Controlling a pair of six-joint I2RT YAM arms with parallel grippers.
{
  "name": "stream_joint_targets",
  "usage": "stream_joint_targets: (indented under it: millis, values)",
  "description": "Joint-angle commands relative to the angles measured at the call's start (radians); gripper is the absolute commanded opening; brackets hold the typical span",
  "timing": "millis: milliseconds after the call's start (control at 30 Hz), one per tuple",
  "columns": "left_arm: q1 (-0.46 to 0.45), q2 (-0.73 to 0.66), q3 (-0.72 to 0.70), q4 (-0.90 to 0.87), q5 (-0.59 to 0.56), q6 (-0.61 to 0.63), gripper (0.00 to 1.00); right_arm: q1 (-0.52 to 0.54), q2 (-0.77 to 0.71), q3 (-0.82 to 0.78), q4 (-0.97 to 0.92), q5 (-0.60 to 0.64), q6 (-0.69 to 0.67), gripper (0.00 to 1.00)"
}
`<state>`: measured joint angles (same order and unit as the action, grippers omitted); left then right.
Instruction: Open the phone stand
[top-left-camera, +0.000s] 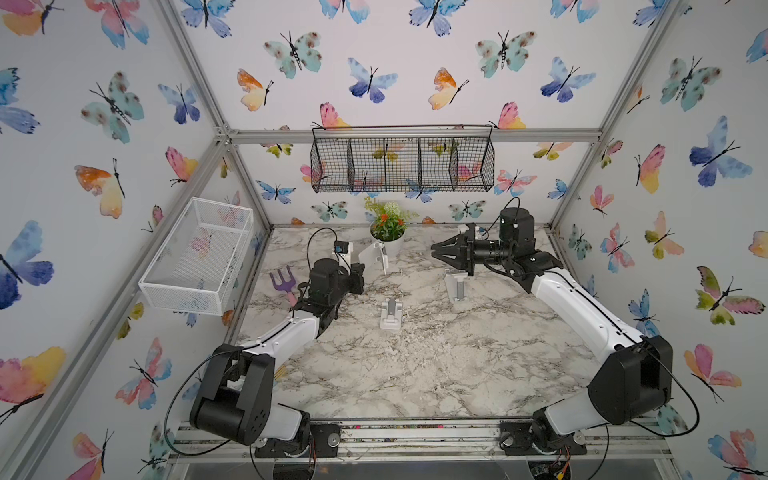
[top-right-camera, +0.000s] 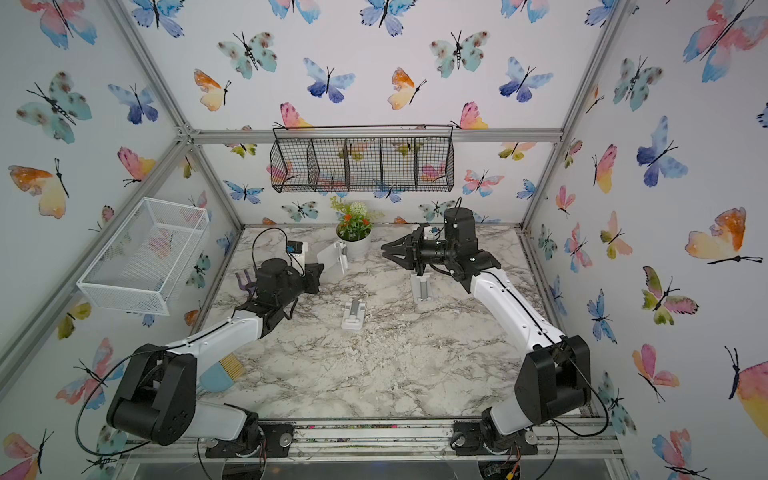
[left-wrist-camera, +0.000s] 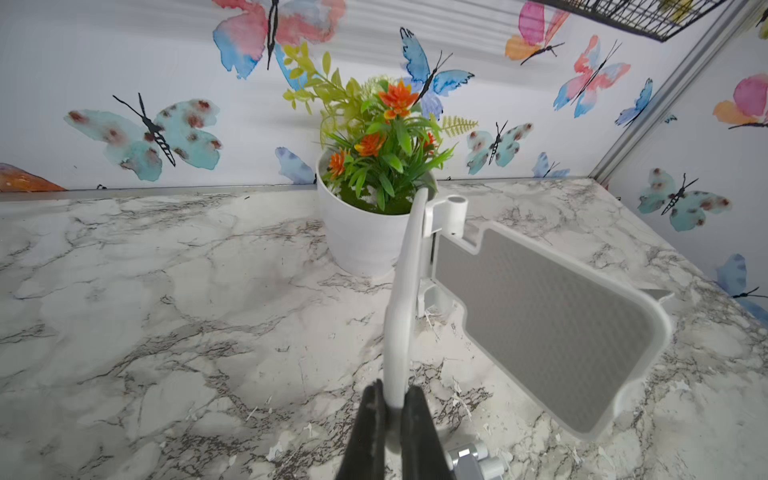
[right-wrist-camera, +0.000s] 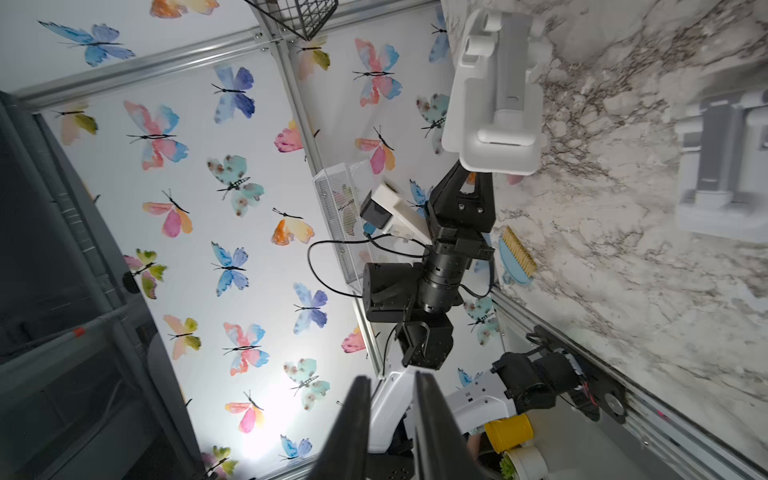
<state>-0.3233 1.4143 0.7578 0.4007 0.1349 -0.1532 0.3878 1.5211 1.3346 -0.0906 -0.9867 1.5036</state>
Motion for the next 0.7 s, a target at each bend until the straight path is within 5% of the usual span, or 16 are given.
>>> stream_joint_targets:
  millis: [0, 300, 667]
  values:
    - [-0.011, -0.031, 0.033, 0.012, 0.012, 0.017, 0.0, 0.007, 0.047, 0.064, -0.069, -0.04, -0.11, 0.33]
    - [-0.072, -0.127, 0.039, -0.154, 0.006, 0.097, 0.0, 0.022, 0.308, 0.559, -0.778, 0.247, -0.789, 0.49]
    - [-0.206, -0.226, 0.015, -0.306, -0.211, 0.19, 0.0, 0.143, 0.403, 0.698, -0.957, 0.511, -0.927, 0.48]
